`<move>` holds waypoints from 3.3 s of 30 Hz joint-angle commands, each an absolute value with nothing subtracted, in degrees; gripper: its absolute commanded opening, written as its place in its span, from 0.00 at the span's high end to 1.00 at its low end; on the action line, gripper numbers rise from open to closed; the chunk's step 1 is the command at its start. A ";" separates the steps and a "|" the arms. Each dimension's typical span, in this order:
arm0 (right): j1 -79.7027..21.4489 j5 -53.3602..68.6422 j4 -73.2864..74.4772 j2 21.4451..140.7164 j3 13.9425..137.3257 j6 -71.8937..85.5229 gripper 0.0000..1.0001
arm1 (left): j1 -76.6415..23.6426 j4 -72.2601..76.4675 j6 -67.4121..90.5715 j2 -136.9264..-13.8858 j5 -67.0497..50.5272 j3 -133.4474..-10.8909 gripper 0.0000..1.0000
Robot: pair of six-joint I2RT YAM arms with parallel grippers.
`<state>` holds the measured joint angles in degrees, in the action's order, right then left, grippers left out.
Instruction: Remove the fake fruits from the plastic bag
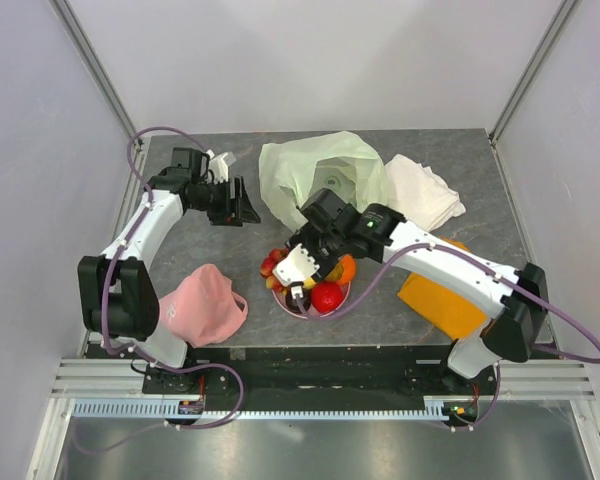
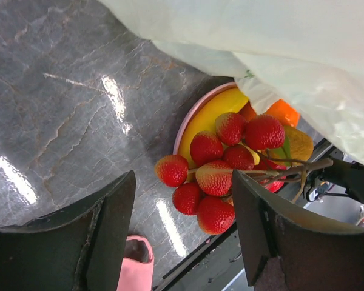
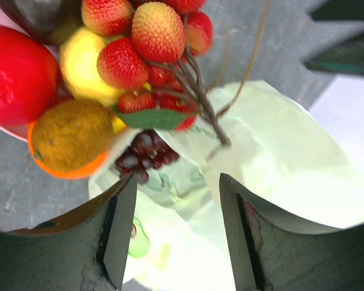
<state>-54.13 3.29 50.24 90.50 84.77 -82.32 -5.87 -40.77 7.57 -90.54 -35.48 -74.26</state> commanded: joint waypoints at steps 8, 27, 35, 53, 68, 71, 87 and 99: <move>-45.28 3.68 49.84 80.77 82.36 -73.33 0.37 | -6.59 -37.44 11.07 -93.34 -37.26 -71.81 0.29; -30.59 19.60 47.02 109.23 96.58 -31.47 0.46 | -9.49 -35.60 2.90 -100.90 -34.19 -81.47 0.23; -28.65 18.98 46.67 115.05 95.98 -31.38 0.45 | -9.49 -35.60 3.34 -100.55 -34.19 -81.39 0.24; -26.19 20.48 45.09 111.36 95.98 -25.49 0.43 | -15.38 -47.97 -11.86 -117.59 -25.32 -100.88 0.39; -24.79 21.97 44.30 111.62 97.11 -23.99 0.42 | -18.37 -62.75 -16.09 -123.22 -23.12 -107.23 0.46; -24.61 21.97 44.30 112.06 97.91 -23.64 0.42 | -18.81 -62.40 -15.47 -123.22 -22.67 -106.09 0.46; -24.61 20.57 44.30 111.18 98.88 -23.29 0.42 | -18.46 -61.79 -14.85 -110.25 -26.63 -105.47 0.98; -24.78 20.74 44.47 111.18 99.67 -22.41 0.42 | -18.81 -63.11 -15.82 -97.03 -25.24 -91.51 0.50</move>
<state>-24.88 20.60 45.01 113.38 96.14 -23.66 -18.74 -61.91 -14.72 -94.89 -29.67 -96.31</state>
